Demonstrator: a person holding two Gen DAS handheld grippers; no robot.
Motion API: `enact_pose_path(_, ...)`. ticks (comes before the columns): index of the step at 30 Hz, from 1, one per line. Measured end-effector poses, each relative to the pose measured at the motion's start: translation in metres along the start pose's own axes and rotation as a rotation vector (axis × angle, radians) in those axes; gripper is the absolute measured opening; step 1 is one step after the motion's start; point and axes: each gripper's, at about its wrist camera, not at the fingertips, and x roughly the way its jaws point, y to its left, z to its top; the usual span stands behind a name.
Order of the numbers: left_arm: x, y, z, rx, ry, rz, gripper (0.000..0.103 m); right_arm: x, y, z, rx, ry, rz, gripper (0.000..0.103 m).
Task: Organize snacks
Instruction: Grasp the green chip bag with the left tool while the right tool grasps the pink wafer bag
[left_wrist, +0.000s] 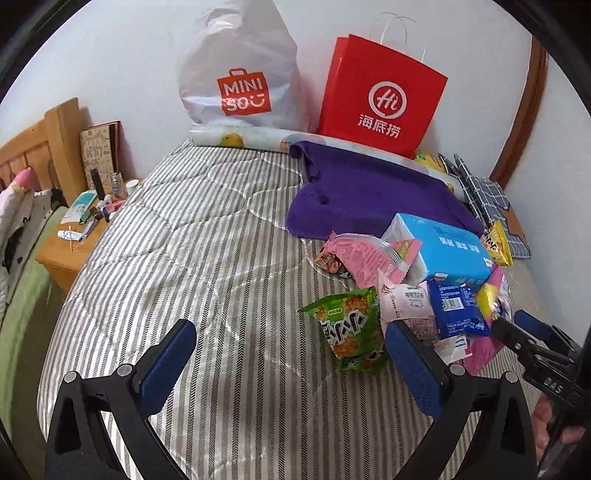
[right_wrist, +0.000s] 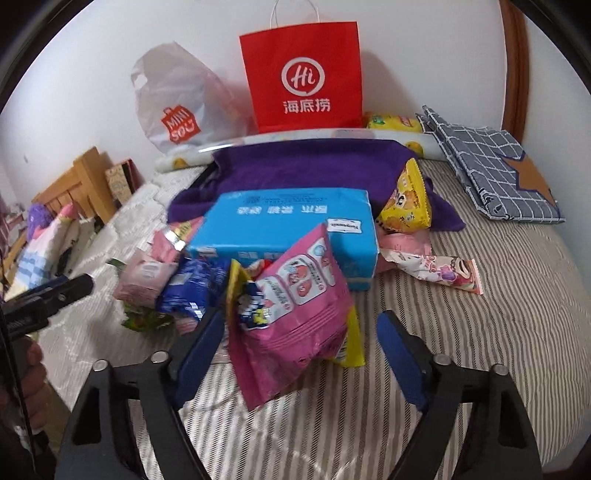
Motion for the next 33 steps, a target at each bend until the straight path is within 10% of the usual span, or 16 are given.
enact_pose_path(8, 0.014, -0.008, 0.006, 0.047, -0.001, -0.015, 0.103, 0.024, 0.000, -0.001, -0.007, 0.007, 0.043, 0.078)
enact_pose_path(12, 0.019, -0.013, 0.010, 0.057, 0.004, -0.040, 0.103, 0.019, 0.003, -0.002, -0.052, -0.017, 0.031, 0.057)
enact_pose_path(33, 0.027, -0.009, 0.014, 0.055, 0.039, -0.035, 0.100, -0.019, -0.040, -0.011, -0.002, -0.097, 0.003, 0.058)
